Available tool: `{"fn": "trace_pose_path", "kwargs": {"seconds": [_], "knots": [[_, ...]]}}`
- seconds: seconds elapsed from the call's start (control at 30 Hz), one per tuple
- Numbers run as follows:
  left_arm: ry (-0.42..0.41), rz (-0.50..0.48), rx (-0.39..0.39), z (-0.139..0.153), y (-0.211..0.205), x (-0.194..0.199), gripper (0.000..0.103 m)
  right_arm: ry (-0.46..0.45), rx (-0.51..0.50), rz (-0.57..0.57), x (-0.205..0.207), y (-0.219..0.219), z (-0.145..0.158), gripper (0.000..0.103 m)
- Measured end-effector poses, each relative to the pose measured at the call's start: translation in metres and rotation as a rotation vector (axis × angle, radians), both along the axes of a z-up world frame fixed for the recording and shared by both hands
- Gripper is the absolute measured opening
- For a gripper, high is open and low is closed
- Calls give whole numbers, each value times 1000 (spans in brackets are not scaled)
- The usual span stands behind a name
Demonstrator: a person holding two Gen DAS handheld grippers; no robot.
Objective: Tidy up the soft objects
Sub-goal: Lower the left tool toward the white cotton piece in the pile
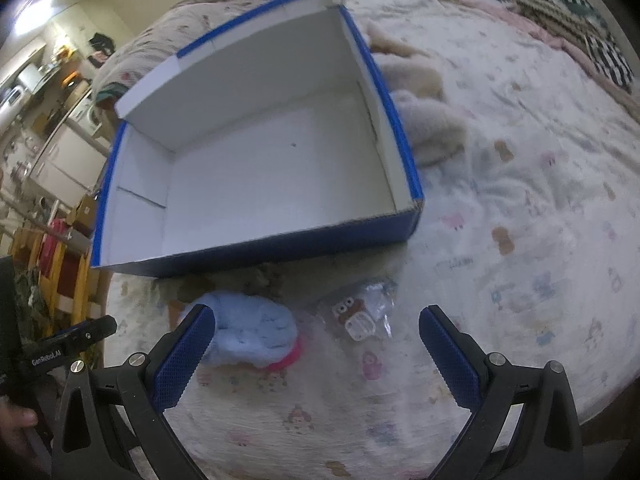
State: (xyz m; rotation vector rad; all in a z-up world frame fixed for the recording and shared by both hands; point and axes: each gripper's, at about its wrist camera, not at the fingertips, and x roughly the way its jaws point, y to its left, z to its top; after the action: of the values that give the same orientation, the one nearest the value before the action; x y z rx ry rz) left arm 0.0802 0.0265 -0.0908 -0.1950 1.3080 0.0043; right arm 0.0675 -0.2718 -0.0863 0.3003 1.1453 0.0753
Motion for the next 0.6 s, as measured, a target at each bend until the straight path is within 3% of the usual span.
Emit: {"fn": "trace_pose_path", "kwargs": {"seconds": [0.17,0.3,0.43,0.5,0.6], "knots": [[16,41,-66,-17,9,10,81,28,8,-25,1,-7,-11,103],[86,32,-140,-34,2,16,51,44,5,-39,4,-9,-16,103],[121,-7,-114,-46,-15,24,40,53,-2,-35,8,-7,-20,103],[134,-13,-93,-53,-20,28,39,51,-14,-29,9,-5,-21,103],[162,-11,-113,-62,-23,34,28,51,-24,-25,7,-4,-21,103]]}}
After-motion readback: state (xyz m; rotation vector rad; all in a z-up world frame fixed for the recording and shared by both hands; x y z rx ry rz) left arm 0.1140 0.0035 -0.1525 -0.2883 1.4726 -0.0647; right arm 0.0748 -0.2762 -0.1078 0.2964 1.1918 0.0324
